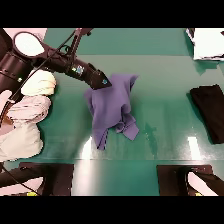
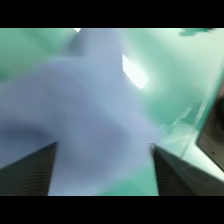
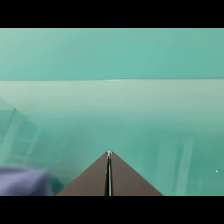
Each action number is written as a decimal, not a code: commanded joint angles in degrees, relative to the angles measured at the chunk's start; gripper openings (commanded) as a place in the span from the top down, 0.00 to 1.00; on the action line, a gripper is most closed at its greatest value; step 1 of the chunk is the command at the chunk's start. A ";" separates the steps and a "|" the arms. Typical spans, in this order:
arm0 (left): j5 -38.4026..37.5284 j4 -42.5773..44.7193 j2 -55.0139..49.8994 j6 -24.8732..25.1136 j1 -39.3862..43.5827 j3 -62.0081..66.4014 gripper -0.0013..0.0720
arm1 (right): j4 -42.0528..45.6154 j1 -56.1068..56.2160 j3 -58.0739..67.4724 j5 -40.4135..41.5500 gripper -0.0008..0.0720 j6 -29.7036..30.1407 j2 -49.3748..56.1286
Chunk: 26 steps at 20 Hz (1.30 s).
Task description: Fold the shirts.
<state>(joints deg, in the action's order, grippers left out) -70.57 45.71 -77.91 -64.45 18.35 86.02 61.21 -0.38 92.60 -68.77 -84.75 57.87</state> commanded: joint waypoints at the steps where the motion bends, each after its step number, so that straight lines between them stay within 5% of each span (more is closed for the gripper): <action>1: -6.16 2.25 -0.96 -5.66 -6.56 -2.25 0.03 | 0.26 0.02 0.37 -1.51 0.97 0.39 0.02; 4: -15.02 2.40 -0.04 -6.16 -11.67 -7.50 0.03 | 0.37 0.02 0.37 -1.51 0.97 1.36 0.02; 12: -0.33 2.71 5.84 -5.14 -10.95 -44.04 0.03 | 0.37 0.04 0.37 -1.73 0.97 1.44 0.04; 26: 3.17 -1.16 5.81 -4.09 -10.93 -49.31 0.03 | -0.24 0.04 -7.37 -1.25 0.97 1.40 0.13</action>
<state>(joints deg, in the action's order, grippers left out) -68.25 44.71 -72.05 -68.79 7.38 37.43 61.28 -0.38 86.87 -70.39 -83.31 57.98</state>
